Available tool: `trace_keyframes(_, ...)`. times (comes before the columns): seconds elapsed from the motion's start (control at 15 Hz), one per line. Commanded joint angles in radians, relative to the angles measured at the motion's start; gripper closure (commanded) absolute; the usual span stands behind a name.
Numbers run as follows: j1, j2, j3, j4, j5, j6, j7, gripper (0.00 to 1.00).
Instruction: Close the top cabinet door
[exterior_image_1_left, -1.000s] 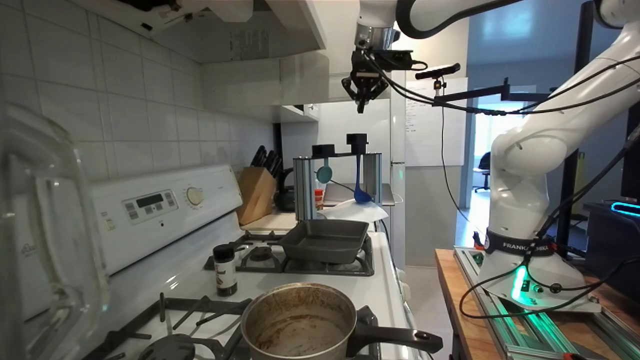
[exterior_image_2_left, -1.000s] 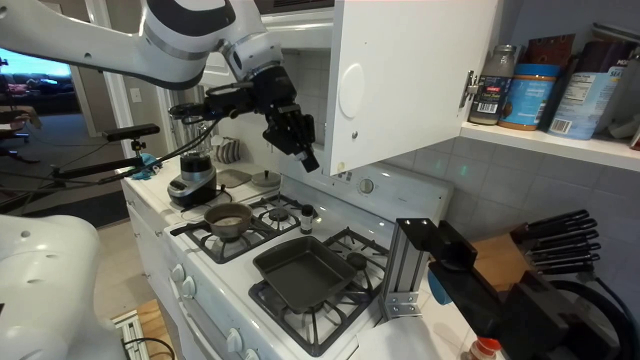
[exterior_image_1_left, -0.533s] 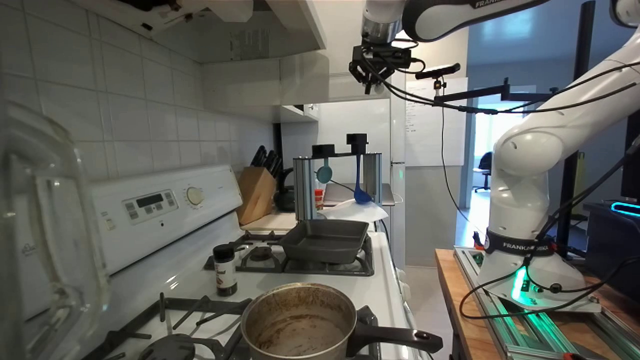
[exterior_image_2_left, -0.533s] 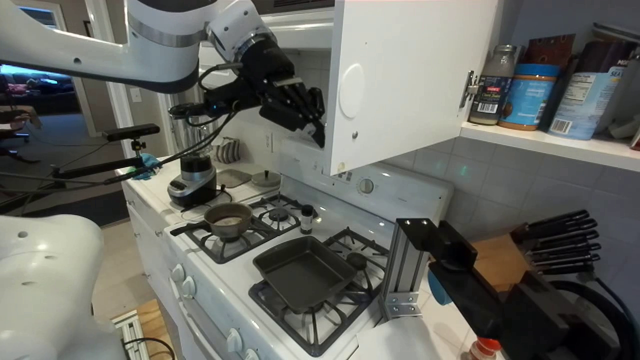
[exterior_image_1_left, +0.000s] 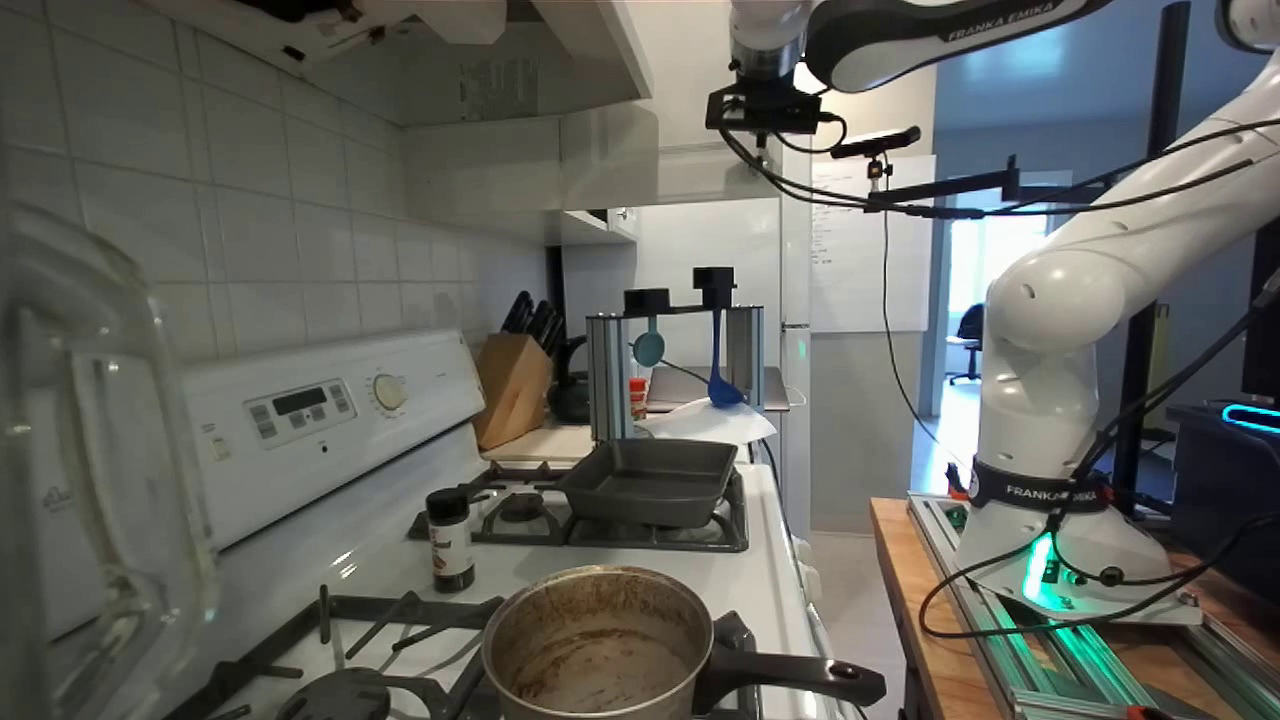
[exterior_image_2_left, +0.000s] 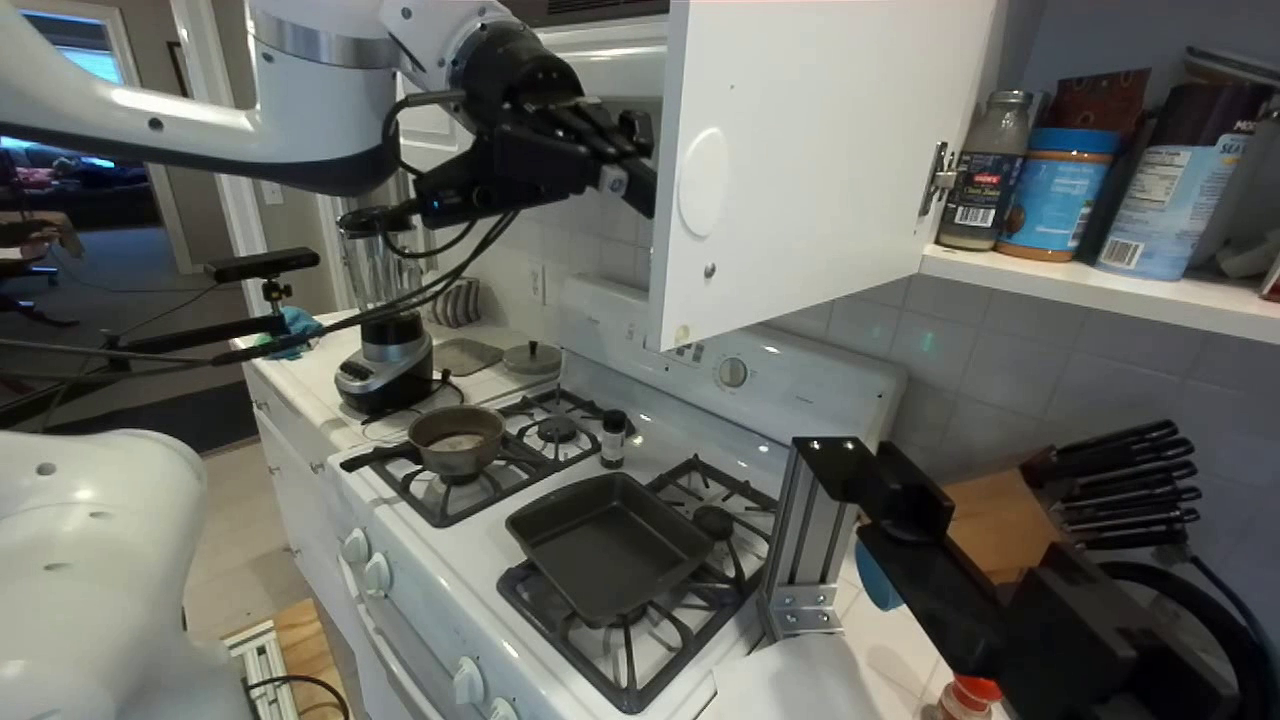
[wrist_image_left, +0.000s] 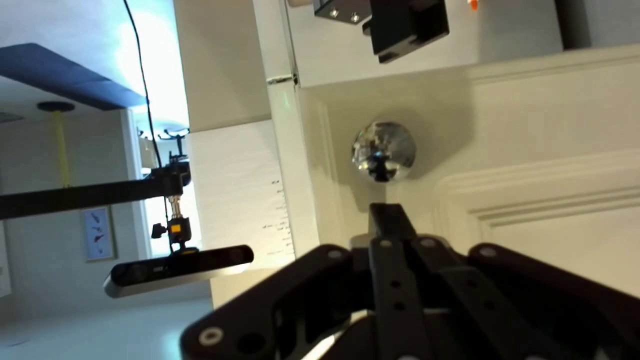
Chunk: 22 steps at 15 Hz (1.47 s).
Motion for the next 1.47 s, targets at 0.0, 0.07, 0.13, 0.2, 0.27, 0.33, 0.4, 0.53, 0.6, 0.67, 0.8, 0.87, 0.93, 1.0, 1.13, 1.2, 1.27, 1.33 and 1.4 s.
trace_keyframes(0.0,0.056,0.066,-0.029,0.036,-0.136,-0.092,0.080,1.00)
trace_keyframes(0.07,0.075,0.077,-0.041,0.036,-0.170,-0.104,0.083,1.00)
trace_keyframes(0.13,0.093,0.088,-0.054,0.034,-0.204,-0.114,0.087,1.00)
trace_keyframes(0.2,0.115,0.099,-0.071,0.034,-0.223,-0.123,0.079,1.00)
trace_keyframes(0.27,0.137,0.107,-0.090,0.032,-0.248,-0.119,0.077,1.00)
trace_keyframes(0.33,0.163,0.112,-0.114,0.026,-0.280,-0.103,0.065,1.00)
trace_keyframes(0.4,0.186,0.119,-0.135,0.024,-0.297,-0.098,0.055,1.00)
trace_keyframes(0.53,0.236,0.127,-0.186,0.019,-0.317,-0.071,0.025,1.00)
trace_keyframes(0.6,0.264,0.129,-0.216,0.020,-0.307,-0.054,-0.001,1.00)
trace_keyframes(0.67,0.280,0.128,-0.237,0.016,-0.318,-0.040,-0.021,1.00)
trace_keyframes(0.8,0.309,0.122,-0.277,0.011,-0.317,-0.008,-0.072,1.00)
trace_keyframes(0.87,0.315,0.119,-0.294,0.013,-0.315,0.004,-0.099,1.00)
trace_keyframes(0.93,0.313,0.118,-0.303,0.011,-0.326,0.012,-0.112,1.00)
trace_keyframes(1.0,0.314,0.116,-0.317,0.012,-0.325,0.022,-0.135,1.00)
trace_keyframes(1.13,0.307,0.115,-0.336,0.014,-0.340,0.037,-0.163,1.00)
trace_keyframes(1.2,0.304,0.114,-0.345,0.014,-0.346,0.044,-0.175,1.00)
trace_keyframes(1.27,0.299,0.117,-0.356,0.016,-0.350,0.049,-0.189,1.00)
trace_keyframes(1.33,0.298,0.118,-0.367,0.017,-0.358,0.061,-0.207,1.00)
trace_keyframes(1.4,0.297,0.118,-0.381,0.018,-0.368,0.078,-0.222,1.00)
